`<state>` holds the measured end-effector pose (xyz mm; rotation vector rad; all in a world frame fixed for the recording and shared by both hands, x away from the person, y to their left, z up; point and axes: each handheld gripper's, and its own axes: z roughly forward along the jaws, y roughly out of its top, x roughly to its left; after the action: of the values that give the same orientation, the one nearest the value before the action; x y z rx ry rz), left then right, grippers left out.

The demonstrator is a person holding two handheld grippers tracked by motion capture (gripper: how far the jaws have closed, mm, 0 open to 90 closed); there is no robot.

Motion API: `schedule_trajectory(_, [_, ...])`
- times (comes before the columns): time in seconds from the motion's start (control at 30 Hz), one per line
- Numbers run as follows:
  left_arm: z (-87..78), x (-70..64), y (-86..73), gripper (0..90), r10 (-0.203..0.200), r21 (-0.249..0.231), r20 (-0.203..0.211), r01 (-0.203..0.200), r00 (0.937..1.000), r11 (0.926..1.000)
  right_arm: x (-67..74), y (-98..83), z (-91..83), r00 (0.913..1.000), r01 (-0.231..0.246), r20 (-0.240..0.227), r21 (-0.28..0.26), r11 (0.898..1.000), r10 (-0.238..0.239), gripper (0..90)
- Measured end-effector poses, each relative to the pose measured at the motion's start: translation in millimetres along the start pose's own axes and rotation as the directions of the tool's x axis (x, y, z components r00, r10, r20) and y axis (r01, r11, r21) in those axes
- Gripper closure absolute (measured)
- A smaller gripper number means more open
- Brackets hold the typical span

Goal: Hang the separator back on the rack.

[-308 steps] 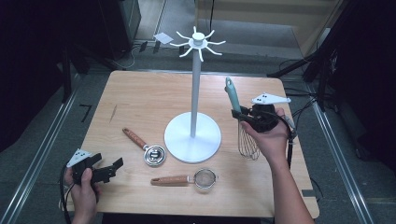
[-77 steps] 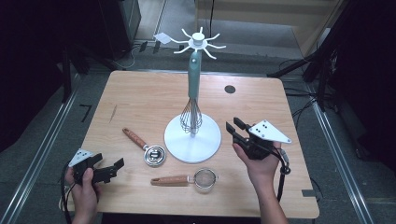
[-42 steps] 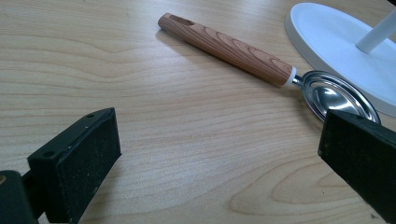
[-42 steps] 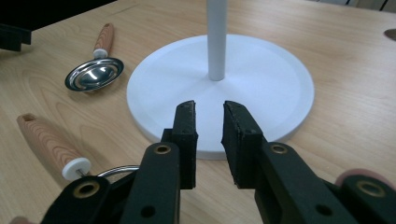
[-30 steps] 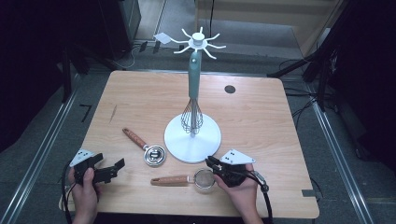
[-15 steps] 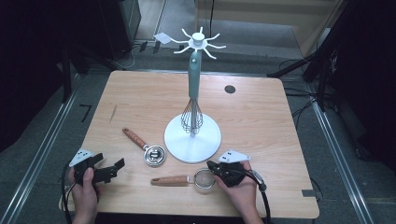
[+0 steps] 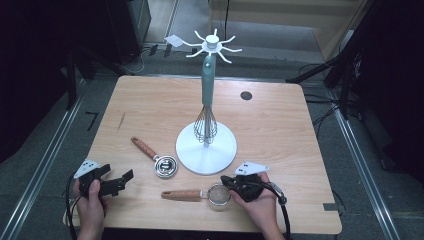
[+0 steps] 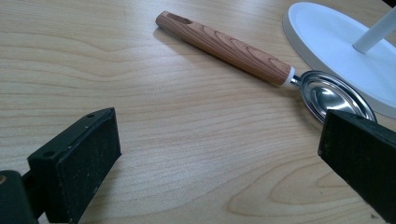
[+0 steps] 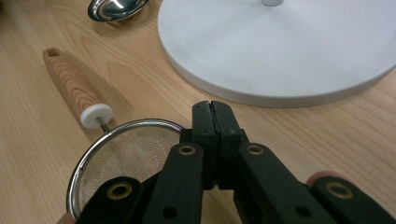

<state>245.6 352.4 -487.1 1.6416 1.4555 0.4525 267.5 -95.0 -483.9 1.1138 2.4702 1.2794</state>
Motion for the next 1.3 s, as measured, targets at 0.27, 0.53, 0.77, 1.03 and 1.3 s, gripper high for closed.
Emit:
schedule_trajectory(0.27, [0.1,-0.3,-0.1,0.0,-0.001,-0.001,-0.003,0.001,1.0,1.0,1.7,20.6,-14.3,0.9912,0.131,-0.019,0.01,0.991,-0.131,79.8])
schedule_trajectory(0.53, [0.0,-0.1,-0.1,0.0,-0.002,0.0,-0.002,0.002,1.0,1.0,21.2,46.8,-10.6,0.9405,0.323,-0.146,0.103,0.941,-0.307,73.9])
schedule_trajectory(0.77, [0.0,0.1,0.0,0.0,0.0,0.0,-0.002,0.0,1.0,1.0,35.0,58.9,5.0,0.9053,0.404,-0.202,0.14,0.904,-0.374,68.4])
schedule_trajectory(1.03, [0.1,-0.2,0.0,0.0,0.0,0.0,-0.004,0.0,1.0,1.0,45.5,62.5,16.8,0.8791,0.45,-0.262,0.182,0.874,-0.398,64.4])
schedule_trajectory(1.3, [0.3,-0.2,0.1,0.0,0.0,0.001,-0.001,0.0,1.0,1.0,52.7,60.1,30.0,0.8635,0.478,-0.298,0.227,0.848,-0.407,63.2])
